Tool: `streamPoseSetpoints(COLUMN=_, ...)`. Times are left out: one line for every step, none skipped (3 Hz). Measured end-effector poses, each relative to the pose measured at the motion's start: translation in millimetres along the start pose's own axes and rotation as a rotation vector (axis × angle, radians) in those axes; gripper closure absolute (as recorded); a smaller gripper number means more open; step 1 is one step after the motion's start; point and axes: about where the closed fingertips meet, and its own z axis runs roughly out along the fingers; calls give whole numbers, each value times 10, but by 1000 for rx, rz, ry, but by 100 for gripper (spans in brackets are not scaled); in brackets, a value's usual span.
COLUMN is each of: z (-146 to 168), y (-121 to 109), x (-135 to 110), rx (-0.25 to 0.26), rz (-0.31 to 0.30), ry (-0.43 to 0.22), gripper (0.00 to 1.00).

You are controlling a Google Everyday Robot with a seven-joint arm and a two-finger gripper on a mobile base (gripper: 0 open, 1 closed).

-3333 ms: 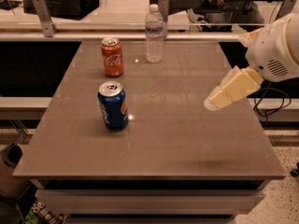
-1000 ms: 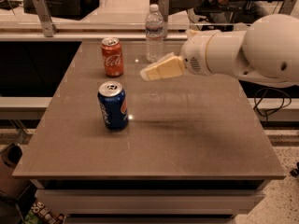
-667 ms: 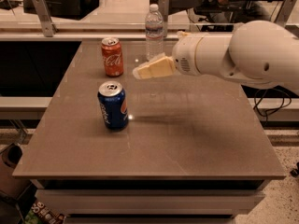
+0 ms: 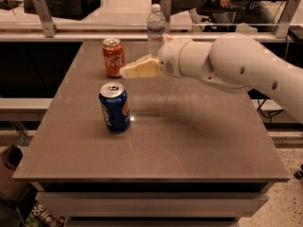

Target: Pick coke can

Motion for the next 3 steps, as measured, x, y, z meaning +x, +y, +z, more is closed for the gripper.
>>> streamPoseSetpoints(z=284, y=72, x=-24, rx=-39, rz=20, ry=-55, gripper=0)
streamPoseSetpoints(z=550, y=139, x=-75, rx=-81, rz=34, ry=-100, gripper=0)
streamPoseSetpoints(z=763, y=172, x=-127, rx=-109, rz=39, ry=-121, gripper=0)
